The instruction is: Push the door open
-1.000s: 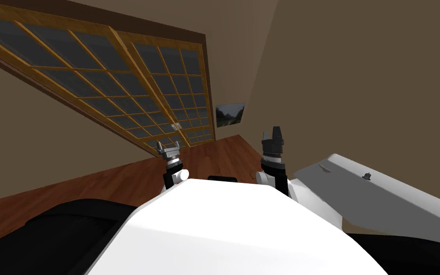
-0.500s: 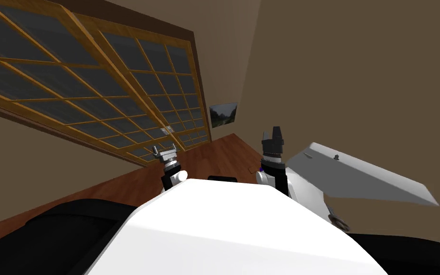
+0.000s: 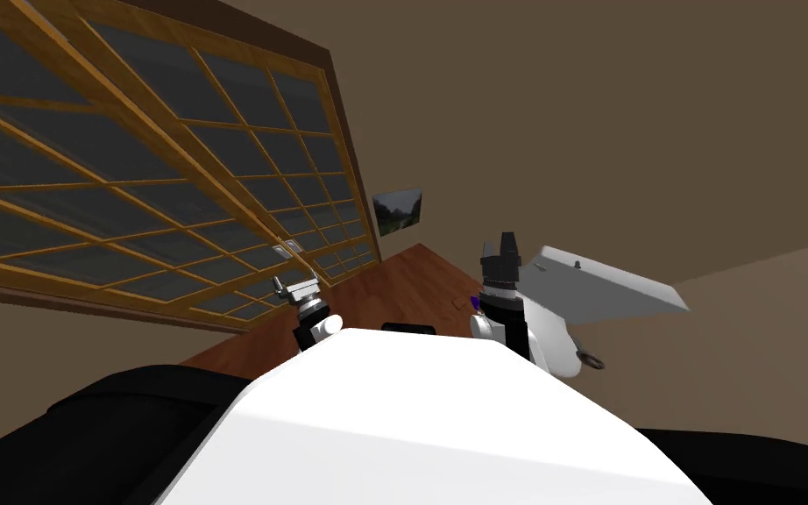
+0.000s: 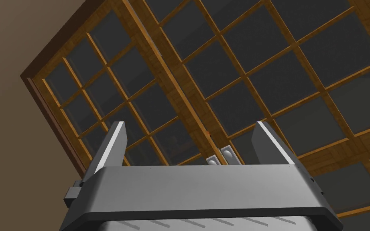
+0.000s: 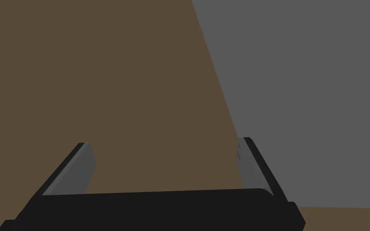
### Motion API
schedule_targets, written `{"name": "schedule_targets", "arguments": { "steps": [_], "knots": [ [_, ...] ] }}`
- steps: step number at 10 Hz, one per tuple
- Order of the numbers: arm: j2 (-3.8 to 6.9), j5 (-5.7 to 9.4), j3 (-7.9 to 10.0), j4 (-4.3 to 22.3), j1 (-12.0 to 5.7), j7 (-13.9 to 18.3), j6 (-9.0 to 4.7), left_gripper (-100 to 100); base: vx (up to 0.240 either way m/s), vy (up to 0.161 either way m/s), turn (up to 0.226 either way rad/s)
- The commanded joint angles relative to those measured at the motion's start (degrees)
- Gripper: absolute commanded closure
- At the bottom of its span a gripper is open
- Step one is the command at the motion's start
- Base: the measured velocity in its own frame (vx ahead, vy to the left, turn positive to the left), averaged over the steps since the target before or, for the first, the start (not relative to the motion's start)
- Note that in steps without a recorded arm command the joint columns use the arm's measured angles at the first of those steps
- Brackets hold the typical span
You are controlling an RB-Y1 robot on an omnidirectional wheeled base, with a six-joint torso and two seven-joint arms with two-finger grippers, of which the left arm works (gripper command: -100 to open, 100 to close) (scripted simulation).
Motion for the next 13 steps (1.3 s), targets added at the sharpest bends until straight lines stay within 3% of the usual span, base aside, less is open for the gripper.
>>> {"name": "schedule_targets", "arguments": {
  "steps": [1, 13],
  "knots": [
    [0.09, 2.04, 0.46, 0.88, 0.28, 1.05, -1.09, -100, -0.028, 0.147, -0.288],
    [0.32, 16.82, 3.58, 9.03, 0.74, 8.03, -8.83, -100, -0.041, 0.144, -0.301]
  ]
}}
